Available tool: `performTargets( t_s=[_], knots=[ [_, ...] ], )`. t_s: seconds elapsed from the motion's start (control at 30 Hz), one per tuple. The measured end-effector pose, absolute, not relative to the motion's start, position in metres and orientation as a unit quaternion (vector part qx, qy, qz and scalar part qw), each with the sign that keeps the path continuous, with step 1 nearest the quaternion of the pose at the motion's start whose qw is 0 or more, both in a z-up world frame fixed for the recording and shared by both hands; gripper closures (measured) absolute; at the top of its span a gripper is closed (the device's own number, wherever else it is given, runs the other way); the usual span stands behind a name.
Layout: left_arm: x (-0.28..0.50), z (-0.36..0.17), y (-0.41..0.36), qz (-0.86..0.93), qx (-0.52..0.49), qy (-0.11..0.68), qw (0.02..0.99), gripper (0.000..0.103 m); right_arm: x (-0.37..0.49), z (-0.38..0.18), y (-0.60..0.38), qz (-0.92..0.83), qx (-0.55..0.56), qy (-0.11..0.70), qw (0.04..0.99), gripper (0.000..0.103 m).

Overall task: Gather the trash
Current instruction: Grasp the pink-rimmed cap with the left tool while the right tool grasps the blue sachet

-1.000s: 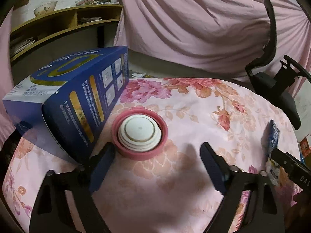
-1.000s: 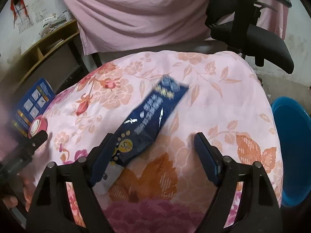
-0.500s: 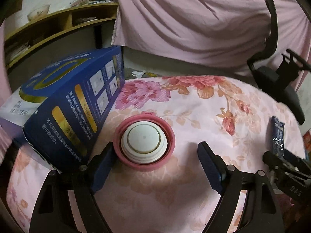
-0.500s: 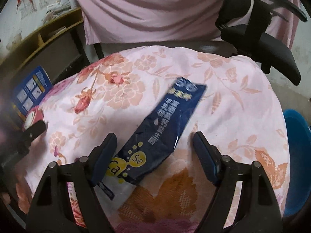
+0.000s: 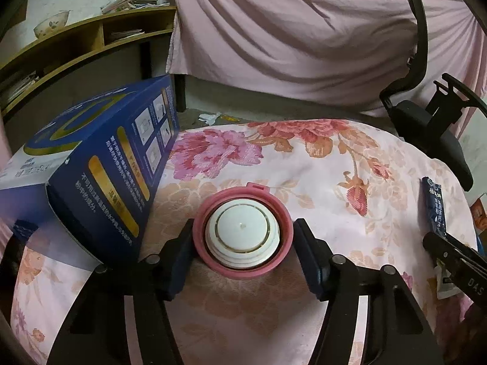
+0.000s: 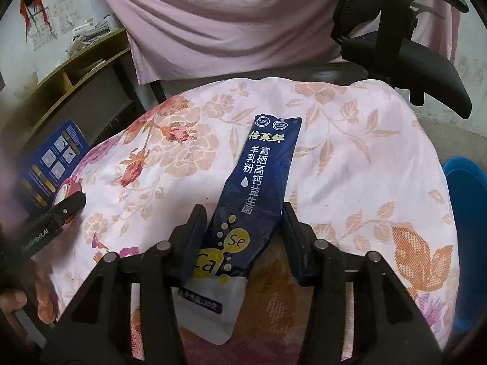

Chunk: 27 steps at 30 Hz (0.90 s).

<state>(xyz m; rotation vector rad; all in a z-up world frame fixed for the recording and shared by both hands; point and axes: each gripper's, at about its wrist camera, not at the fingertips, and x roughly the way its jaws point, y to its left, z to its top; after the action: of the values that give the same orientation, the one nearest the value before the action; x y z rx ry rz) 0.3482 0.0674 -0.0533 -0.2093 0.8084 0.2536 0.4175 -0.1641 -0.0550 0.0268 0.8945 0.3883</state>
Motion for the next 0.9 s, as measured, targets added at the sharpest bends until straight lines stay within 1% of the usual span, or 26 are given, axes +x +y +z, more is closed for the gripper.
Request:
performTargets(
  t_s=[0.07,0.4,0.7,0.9],
  knots=[
    [0.349,-0.053,0.065,0.117,-0.097,0.392,0.908,0.050,0.418,-0.055,-0.164,0.187,0.014,0.430,0.883,0.027],
    [0.349,-0.051,0.042,0.054,-0.065,0.380,0.921,0.051,0.416,-0.055,-0.169,0.194,0.019,0.429,0.882,0.029],
    [0.338,-0.040,0.009,0.012,-0.009,0.326,0.945,0.051,0.411,-0.054,-0.170,0.197,0.017,0.424,0.884,0.030],
    [0.330,-0.035,0.006,-0.003,-0.007,0.294,0.956,0.051,0.402,-0.045,-0.179,0.194,0.028,0.393,0.899,0.031]
  ],
)
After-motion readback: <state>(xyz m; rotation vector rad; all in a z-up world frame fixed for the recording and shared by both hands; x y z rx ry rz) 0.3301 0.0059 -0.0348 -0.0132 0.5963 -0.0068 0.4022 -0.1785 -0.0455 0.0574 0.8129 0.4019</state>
